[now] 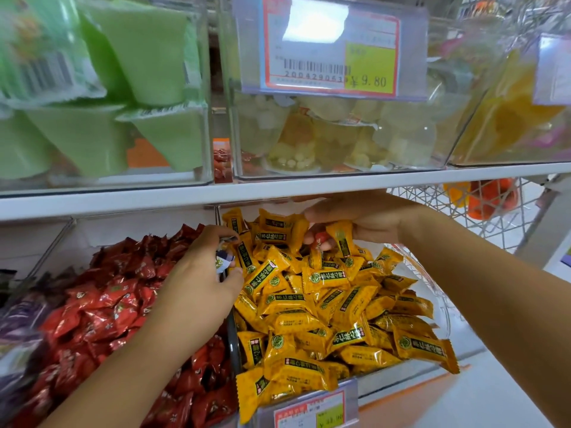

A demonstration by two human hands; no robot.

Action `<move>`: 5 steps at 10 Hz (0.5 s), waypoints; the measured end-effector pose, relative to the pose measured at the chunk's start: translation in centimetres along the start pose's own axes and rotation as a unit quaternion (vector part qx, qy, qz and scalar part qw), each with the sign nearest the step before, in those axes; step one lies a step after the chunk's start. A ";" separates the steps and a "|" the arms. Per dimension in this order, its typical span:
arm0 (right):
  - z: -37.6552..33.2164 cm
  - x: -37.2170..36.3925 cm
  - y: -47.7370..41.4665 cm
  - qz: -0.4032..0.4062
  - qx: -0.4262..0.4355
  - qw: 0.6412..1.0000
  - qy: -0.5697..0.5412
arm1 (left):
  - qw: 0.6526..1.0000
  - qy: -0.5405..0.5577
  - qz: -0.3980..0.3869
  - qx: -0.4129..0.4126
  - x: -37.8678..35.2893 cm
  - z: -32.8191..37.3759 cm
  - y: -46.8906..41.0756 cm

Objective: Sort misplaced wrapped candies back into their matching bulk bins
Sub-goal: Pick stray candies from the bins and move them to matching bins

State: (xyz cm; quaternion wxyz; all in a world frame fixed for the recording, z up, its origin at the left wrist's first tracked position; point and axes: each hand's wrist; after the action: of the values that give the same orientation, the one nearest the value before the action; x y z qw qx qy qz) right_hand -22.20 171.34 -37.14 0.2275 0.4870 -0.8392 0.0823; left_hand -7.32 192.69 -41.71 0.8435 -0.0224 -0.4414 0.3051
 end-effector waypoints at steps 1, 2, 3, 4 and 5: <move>-0.2 -0.1 0.6 -0.074 0.009 0.996 -0.046 | 1.000 0.007 0.002 -0.005 0.1 -0.2 0.0; -0.2 -1.0 0.7 -0.094 0.011 0.988 -0.122 | 1.000 0.012 0.000 -0.013 0.4 -0.3 0.4; -0.7 -2.3 -0.4 0.065 0.025 0.997 0.027 | 0.999 0.032 -0.011 -0.016 0.7 -0.6 1.2; -2.5 -4.7 -2.3 0.016 0.051 0.979 0.196 | 0.999 0.041 0.000 -0.014 1.7 -1.3 2.1; -4.2 -7.3 -3.0 0.019 0.058 0.993 0.102 | 0.998 0.052 -0.016 -0.005 3.0 -2.0 2.7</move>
State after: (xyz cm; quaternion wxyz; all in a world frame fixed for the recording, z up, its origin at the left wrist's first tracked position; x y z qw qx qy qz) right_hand -15.24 177.00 -37.01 0.2819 0.4724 -0.8145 0.1843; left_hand -5.89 196.97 -41.50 0.8700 -0.0361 -0.3986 0.2879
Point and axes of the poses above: each hand's wrist, its own y-axis away from the middle knuckle, its own x-axis out of the back of the hand, z = x × y, and after that the axes turned 6 degrees about -y, right-handed
